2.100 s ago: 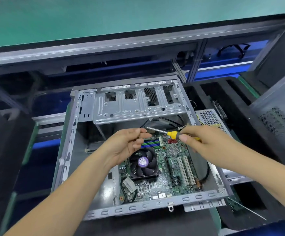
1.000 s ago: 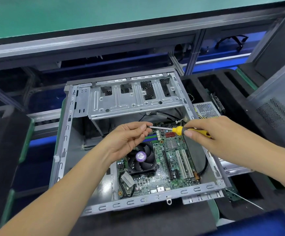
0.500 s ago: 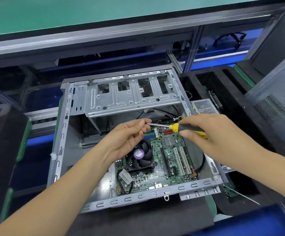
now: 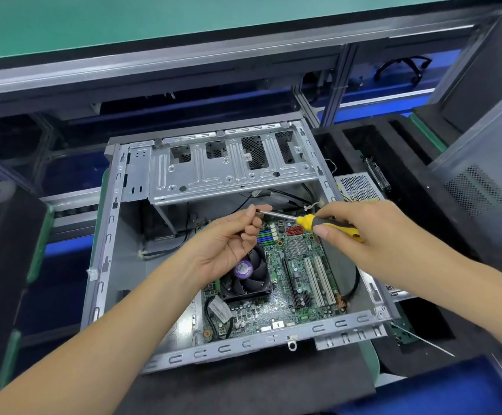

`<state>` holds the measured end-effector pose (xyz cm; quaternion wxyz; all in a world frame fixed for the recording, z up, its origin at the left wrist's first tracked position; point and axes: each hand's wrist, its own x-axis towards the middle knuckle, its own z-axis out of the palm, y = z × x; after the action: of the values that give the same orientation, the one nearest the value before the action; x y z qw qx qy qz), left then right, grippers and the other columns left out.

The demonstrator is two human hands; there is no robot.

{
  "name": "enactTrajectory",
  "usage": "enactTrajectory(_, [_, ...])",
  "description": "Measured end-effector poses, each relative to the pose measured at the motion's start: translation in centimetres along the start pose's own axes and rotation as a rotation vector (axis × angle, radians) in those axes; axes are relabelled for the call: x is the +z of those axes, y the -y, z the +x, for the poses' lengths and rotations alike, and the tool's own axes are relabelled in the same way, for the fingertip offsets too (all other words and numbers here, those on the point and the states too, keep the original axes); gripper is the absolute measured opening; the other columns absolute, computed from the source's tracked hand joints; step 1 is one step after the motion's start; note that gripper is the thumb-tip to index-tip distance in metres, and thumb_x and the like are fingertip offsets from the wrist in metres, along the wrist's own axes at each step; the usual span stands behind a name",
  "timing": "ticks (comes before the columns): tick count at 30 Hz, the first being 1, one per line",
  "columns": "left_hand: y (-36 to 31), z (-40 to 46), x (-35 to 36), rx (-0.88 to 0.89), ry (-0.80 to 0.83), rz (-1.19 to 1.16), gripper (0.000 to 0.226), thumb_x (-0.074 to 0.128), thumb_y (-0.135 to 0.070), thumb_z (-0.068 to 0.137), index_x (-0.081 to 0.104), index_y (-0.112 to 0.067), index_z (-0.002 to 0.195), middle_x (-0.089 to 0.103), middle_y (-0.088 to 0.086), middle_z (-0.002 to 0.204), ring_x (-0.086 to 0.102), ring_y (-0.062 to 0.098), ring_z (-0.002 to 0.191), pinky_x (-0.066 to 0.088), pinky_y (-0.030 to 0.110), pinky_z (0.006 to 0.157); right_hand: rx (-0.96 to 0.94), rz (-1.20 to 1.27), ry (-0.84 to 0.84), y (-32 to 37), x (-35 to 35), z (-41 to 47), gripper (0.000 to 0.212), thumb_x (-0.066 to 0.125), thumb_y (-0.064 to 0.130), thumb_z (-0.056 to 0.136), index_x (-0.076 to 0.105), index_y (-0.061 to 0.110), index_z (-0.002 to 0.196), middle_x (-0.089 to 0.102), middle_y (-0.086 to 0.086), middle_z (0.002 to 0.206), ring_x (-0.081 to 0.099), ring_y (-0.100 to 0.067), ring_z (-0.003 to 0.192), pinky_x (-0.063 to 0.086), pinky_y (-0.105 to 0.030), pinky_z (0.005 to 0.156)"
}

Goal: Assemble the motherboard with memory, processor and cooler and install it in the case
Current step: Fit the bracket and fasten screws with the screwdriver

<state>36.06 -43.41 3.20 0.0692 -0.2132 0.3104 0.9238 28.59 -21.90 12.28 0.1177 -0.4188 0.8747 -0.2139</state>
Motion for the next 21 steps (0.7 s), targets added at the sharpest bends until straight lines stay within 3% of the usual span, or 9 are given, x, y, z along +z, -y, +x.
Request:
enactTrajectory(4, [-0.2, -0.1, -0.3, 0.004, 0.013, 0.053, 0.045, 0.063, -0.025, 0.082, 0.063, 0.005, 0.115, 0.055, 0.0, 0.068, 0.046, 0.003, 0.051, 0.042, 0.011, 0.048, 0.002, 0.016, -0.033, -0.1, -0.9, -0.2, 0.017, 0.051, 0.038, 0.092, 0.064, 0.028, 0.098, 0.058, 0.01, 0.061, 0.052, 0.001, 0.067, 0.039, -0.018, 0.062])
enactTrajectory(7, [-0.7, -0.7, -0.7, 0.004, -0.079, 0.215, 0.06, 0.063, -0.043, 0.08, 0.061, 0.001, 0.12, 0.039, -0.005, 0.059, 0.03, 0.004, 0.047, 0.029, 0.014, 0.041, 0.013, 0.018, -0.007, -0.4, -2.0, -0.7, 0.016, 0.05, 0.043, 0.089, 0.062, 0.034, 0.095, 0.054, 0.014, 0.054, 0.051, 0.002, 0.058, 0.041, -0.019, 0.055])
enactTrajectory(10, [-1.6, -1.4, 0.1, 0.077, -0.267, 0.65, 0.048, 0.053, -0.05, 0.09, 0.071, -0.008, 0.105, 0.024, -0.008, 0.054, 0.018, 0.007, 0.045, 0.018, 0.016, 0.038, -0.015, -0.093, 0.039, -0.8, -3.9, -1.0, 0.018, 0.053, 0.05, 0.082, 0.059, 0.037, 0.092, 0.058, 0.017, 0.063, 0.051, 0.009, 0.063, 0.036, -0.017, 0.049])
enactTrajectory(13, [-1.9, -0.9, 2.4, 0.172, -0.325, 0.983, 0.04, 0.047, -0.041, 0.098, 0.066, -0.015, 0.074, 0.027, -0.01, 0.048, 0.02, 0.009, 0.041, 0.02, 0.015, 0.037, -0.089, -0.266, 0.152, -0.4, -5.3, -0.6, 0.018, 0.054, 0.054, 0.079, 0.054, 0.036, 0.083, 0.055, 0.019, 0.059, 0.048, 0.014, 0.065, 0.036, -0.022, 0.05])
enactTrajectory(17, [-1.3, 0.7, 5.9, 0.186, -0.196, 1.044, 0.041, 0.047, -0.034, 0.099, 0.061, -0.014, 0.065, 0.03, -0.005, 0.047, 0.022, 0.009, 0.038, 0.023, 0.014, 0.037, -0.212, -0.464, 0.393, 0.9, -4.0, 0.8, 0.016, 0.055, 0.046, 0.084, 0.049, 0.032, 0.081, 0.049, 0.016, 0.061, 0.047, 0.008, 0.063, 0.039, -0.021, 0.055])
enactTrajectory(21, [-0.2, 2.1, 6.6, 0.317, -0.198, 1.13, 0.043, 0.049, -0.031, 0.098, 0.063, -0.012, 0.062, 0.031, 0.0, 0.048, 0.025, 0.009, 0.04, 0.025, 0.024, 0.046, -0.277, -0.59, 0.643, 1.7, -0.9, 2.0, 0.013, 0.054, 0.032, 0.087, 0.055, 0.02, 0.092, 0.048, 0.006, 0.077, 0.057, -0.016, 0.08, 0.052, -0.035, 0.069])
